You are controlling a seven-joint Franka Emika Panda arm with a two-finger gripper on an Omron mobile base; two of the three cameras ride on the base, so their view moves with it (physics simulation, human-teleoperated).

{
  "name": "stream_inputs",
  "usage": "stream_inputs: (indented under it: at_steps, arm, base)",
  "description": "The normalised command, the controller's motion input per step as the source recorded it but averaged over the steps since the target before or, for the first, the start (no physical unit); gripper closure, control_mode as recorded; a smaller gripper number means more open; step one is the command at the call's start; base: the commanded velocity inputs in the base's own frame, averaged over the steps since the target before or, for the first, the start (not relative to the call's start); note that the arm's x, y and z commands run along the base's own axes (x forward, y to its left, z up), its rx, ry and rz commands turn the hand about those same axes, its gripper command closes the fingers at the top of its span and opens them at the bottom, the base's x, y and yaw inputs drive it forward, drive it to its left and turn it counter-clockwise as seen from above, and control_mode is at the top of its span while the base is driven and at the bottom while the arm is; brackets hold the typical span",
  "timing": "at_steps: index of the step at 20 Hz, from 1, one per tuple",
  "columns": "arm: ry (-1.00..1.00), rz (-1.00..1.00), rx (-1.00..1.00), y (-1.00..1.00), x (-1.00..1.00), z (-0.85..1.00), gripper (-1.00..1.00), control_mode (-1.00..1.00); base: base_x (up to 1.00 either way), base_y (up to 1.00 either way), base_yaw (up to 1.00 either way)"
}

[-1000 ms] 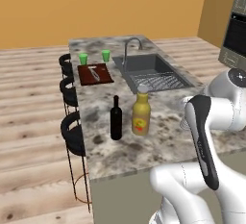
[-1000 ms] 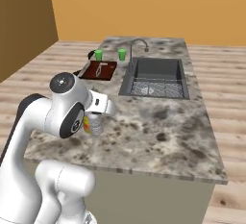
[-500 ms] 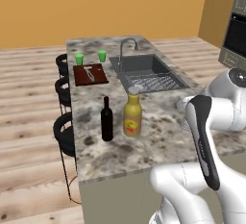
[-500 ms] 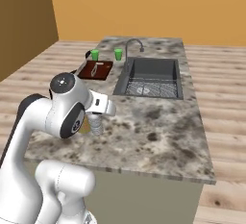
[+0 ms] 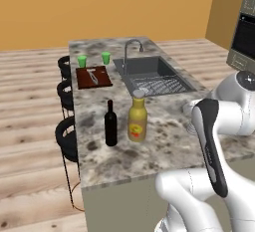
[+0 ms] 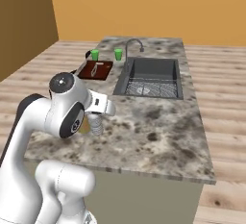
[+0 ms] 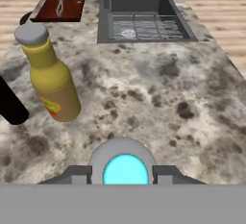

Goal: Place the drinks on the dining counter in a tight cluster.

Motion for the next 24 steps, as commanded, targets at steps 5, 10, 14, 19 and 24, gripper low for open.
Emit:
stream_inputs:
  at_steps: [5, 10, 14, 19, 24]
  arm:
    - [-0.01, 0.16, 0.00, 0.24, 0.00, 0.00, 1.00, -1.00]
    - [0.07, 0.27, 0.00, 0.27, 0.17, 0.02, 1.00, -1.00]
    - [0.08, 0.13, -0.03, 0.00, 0.12, 0.01, 1.00, -1.00]
    - [0.00, 0.00, -0.05, 0.00, 0.02, -0.06, 1.00, -1.00]
    - [-0.01, 0.00, -0.03, -0.01, 0.02, -0.17, 1.00, -1.00]
  base:
    - [0.00, 0.00, 0.00]
    - [0.00, 0.00, 0.00]
    - [0.00, 0.00, 0.00]
    - [0.00, 0.00, 0.00]
    - [0.00, 0.00, 0.00]
